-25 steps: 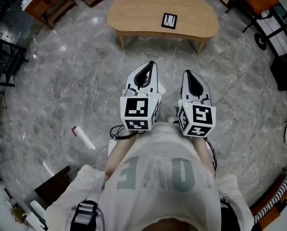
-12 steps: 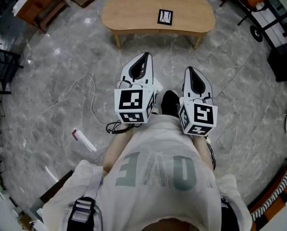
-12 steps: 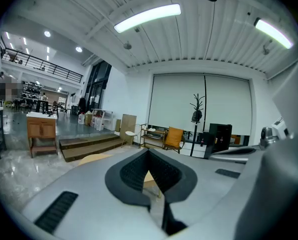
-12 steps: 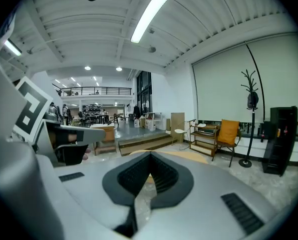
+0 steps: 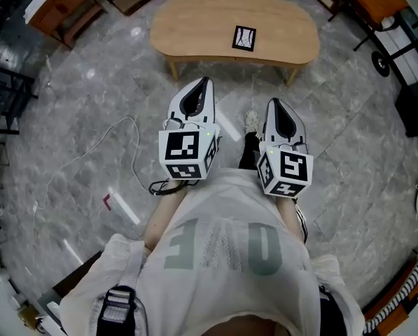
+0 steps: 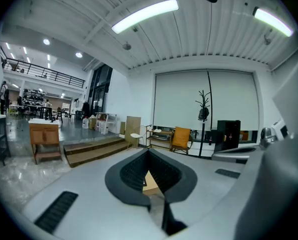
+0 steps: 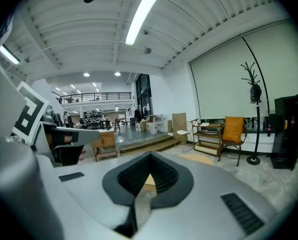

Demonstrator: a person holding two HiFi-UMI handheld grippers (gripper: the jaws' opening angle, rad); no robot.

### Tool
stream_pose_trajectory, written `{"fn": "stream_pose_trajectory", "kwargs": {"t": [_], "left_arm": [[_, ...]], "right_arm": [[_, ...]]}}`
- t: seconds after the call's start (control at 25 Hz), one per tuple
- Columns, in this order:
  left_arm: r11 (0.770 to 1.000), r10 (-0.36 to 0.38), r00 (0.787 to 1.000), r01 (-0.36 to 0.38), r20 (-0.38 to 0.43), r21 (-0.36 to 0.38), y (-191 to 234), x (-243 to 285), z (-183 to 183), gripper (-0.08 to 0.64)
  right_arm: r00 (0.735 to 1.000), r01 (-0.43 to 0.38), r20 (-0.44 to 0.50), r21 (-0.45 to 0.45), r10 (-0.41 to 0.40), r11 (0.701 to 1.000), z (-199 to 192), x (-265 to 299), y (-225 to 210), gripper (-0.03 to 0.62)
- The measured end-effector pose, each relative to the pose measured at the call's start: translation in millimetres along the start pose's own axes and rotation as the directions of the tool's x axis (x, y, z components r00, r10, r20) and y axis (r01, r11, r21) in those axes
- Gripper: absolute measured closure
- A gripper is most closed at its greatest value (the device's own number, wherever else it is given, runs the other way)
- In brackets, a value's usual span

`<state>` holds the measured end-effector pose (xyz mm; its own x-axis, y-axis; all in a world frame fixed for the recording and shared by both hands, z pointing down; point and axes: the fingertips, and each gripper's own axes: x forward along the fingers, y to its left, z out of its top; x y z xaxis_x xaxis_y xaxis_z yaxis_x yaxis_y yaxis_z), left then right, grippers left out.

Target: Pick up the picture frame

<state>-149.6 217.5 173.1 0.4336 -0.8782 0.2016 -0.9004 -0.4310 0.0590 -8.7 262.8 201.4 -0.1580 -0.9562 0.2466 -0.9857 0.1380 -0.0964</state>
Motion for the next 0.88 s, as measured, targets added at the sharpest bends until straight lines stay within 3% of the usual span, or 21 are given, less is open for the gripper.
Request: {"fn": "stream_pose_trajectory", "kwargs": {"t": [0.52,0.88], "left_arm": [[0.999,0.041,0.999,-0.041,0.008,-0.005,-8.7,143.7,19.3,0.551],[0.988,0.156,0.988,-0.156,-0.006,-0.018,12.0,248.7,53.6,0.551]], "right_arm": [[0.993,-0.095,-0.069,-0.029,0.093,0.995,23.5,134.0,-72.2,0.589],[0.969,-0.209,-0.147,-0.048,0.2,0.977,57.8,232.9,-122.5,0.589]]}}
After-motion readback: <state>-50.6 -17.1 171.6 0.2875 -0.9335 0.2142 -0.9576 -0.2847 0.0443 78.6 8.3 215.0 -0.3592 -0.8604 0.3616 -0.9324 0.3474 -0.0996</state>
